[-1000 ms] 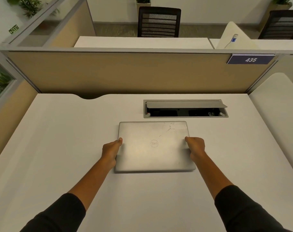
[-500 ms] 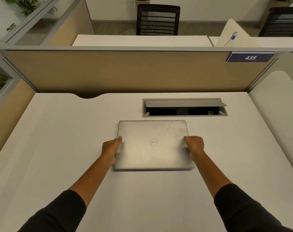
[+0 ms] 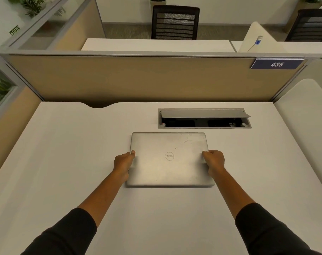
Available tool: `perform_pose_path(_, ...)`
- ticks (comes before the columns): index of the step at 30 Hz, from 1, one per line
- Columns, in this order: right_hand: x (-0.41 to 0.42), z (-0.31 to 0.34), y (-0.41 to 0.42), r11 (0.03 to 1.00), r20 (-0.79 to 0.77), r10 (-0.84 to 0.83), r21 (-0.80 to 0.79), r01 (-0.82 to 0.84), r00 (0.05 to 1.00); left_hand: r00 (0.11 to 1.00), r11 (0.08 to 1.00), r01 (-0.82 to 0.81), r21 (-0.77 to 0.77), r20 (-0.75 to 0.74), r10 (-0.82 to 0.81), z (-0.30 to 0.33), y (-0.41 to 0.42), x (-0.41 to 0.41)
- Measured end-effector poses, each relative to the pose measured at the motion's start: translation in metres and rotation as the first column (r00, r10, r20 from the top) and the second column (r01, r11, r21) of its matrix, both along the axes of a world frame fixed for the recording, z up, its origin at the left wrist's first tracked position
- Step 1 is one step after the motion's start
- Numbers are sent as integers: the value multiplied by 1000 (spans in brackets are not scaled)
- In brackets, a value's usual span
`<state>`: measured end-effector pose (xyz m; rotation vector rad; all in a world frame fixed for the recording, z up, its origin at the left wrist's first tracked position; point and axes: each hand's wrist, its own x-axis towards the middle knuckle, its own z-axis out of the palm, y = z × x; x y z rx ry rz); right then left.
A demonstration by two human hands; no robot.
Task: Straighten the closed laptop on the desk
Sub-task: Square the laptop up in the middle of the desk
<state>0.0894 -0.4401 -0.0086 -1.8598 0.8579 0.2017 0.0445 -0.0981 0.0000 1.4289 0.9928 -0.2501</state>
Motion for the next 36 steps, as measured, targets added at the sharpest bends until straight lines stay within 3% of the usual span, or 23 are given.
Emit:
perform_pose_path(18,-4,-5,3,999,24,22,-27,-21,999,999,998,46,36,-3,-46,5,-3,-3)
perform_pose_path(25,-12,-5,8,993,65,73,-99,-67,995,983,974,182,135,-2,-183,0,-5,-11)
perform_pose_path(30,-17,-20,5,960,32,181,-225,-169,983,985,970,170,173,-21,-169,-2,-8,-15)
perform_pose_path(36,-15,-16,6,942,-13,224,-253,-219,975,978,961,208,184,-26,-207,-1,-8,-16)
